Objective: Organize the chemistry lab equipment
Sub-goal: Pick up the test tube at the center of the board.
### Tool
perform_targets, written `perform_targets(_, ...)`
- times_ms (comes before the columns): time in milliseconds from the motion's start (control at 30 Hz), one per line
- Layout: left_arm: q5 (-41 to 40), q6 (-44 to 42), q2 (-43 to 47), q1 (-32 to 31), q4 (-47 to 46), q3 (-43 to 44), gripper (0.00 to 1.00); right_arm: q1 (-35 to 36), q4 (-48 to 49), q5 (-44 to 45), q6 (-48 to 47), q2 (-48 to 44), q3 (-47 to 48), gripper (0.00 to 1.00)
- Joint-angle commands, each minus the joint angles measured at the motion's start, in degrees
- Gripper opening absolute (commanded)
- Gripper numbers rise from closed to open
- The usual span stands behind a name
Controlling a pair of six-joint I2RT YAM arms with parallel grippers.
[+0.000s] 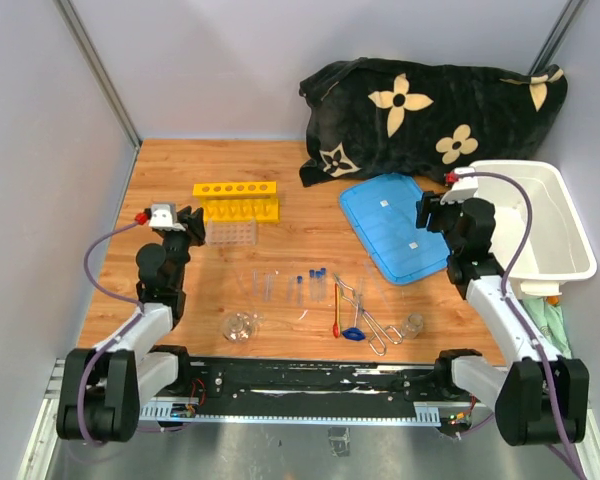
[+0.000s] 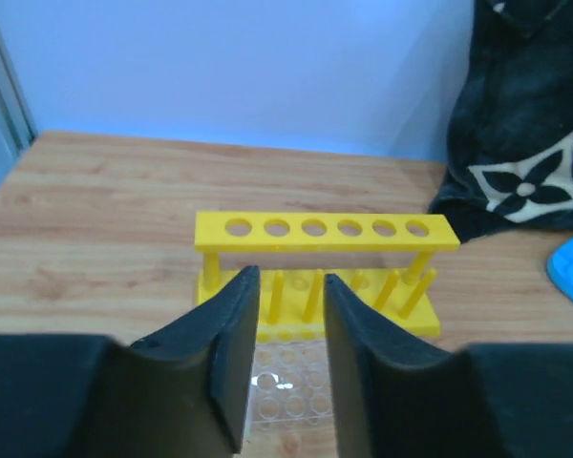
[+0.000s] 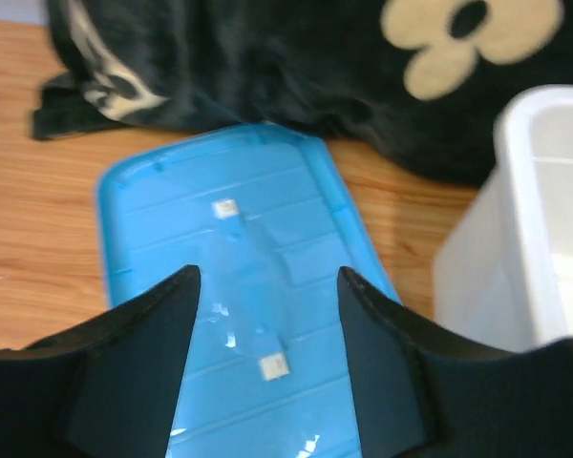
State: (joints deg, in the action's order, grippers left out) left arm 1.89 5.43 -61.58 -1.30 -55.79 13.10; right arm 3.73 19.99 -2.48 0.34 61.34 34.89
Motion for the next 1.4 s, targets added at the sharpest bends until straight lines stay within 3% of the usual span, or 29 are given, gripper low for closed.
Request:
perform_targets(0, 7.56, 8.55, 8.14, -0.28, 10.95, 5.34, 0.24, 0.31, -13.77, -16.19, 5.52, -3.66, 6.16, 0.53)
perform_targets(33, 8.43, 10.70, 10.08, -0.27, 12.86, 6.49, 0.13, 0.32, -13.88, -20.05, 6.71, -4.26, 7.21, 0.46)
perform_targets(67, 9.33, 13.49, 11.80, -0.28, 14.83, 7.80, 0.02, 0.32, -12.53, -24.11, 8.67, -4.74, 7.92, 0.20)
perform_targets(100, 10.98, 15.34, 13.45, -0.28, 17.06, 9.15, 0.00, 0.32, -11.26, -28.13, 11.03, -4.69, 8.51, 0.03)
perform_targets(200, 16.28, 22.53, 16.69, -0.28, 21.43, 12.44, 0.00, 0.35, -3.61, -44.08, 18.28, -3.01, 9.95, 0.01)
perform_targets(267, 17.96, 28.31, 18.03, -0.28, 22.43, 13.57, 0.00, 0.47, 2.92, -53.09, 29.01, -0.42, 11.25, 0.00)
perform_targets(367, 19.86, 34.51, 20.19, -0.28, 22.95, 14.46, 0.00, 1.50, 22.64, -62.78, 49.90, 5.61, 11.24, 0.01)
perform_targets(433, 20.66, 37.38, 21.78, -0.28, 23.68, 14.84, 0.00, 2.80, 42.79, -63.80, 68.82, 10.08, 9.48, 0.01)
perform_targets(500, 21.34, 40.46, 23.28, -0.29, 24.35, 15.06, 0.00, 3.37, 68.80, -58.57, 92.75, 15.41, 5.95, 0.01)
perform_targets(533, 21.66, 41.93, 23.68, -0.33, 25.07, 15.46, 0.00, 4.85, 70.60, -55.25, 98.75, 16.62, 4.91, 0.00)
perform_targets(633, 23.99, 47.49, 24.43, -0.37, 25.50, 15.88, 0.00, 10.52, 70.23, -56.44, 94.04, 16.20, 8.32, 0.00)
perform_targets(800, 25.45, 57.97, 26.93, -0.37, 24.41, 13.51, 0.00, 18.18, 69.68, -59.00, 94.65, 18.39, 16.09, 0.01)
perform_targets(900, 32.86, 56.31, 23.83, -0.37, 22.57, 14.84, 0.00, 19.81, 60.05, -60.87, 89.59, 18.00, 16.94, 0.02)
perform_targets(967, 35.99, 54.27, 22.16, -0.44, 25.02, 16.33, 0.00, 20.20, 43.59, -61.38, 75.80, 15.04, 16.32, 0.01)
perform_targets(1033, 34.58, 48.72, 21.44, -0.61, 36.73, 20.82, 0.00, 21.01, 11.49, -57.22, 53.72, 10.27, 18.71, 0.03)
perform_targets(1100, 26.98, 41.75, 20.97, -1.63, 51.89, 25.67, 0.00, 24.14, -21.56, -43.60, 31.59, 7.20, 26.05, 0.06)
perform_targets(1133, 22.61, 37.96, 20.22, -2.58, 58.86, 28.29, 0.00, 26.21, -32.20, -32.10, 25.99, 7.14, 29.41, 0.07)
perform_targets(1200, 16.90, 31.76, 18.12, -4.69, 68.02, 32.08, 0.01, 27.99, -40.92, -24.42, 23.15, 7.75, 31.88, 0.08)
perform_targets(1300, 14.15, 28.94, 14.74, -8.60, 74.81, 35.60, 0.03, 28.44, -44.79, -18.34, 23.06, 7.69, 31.00, 0.09)
perform_targets(1367, 4.75, 27.55, 12.49, -14.97, 80.57, 38.62, 0.02, 29.54, -47.07, -12.57, 22.29, 7.08, 30.58, 0.09)
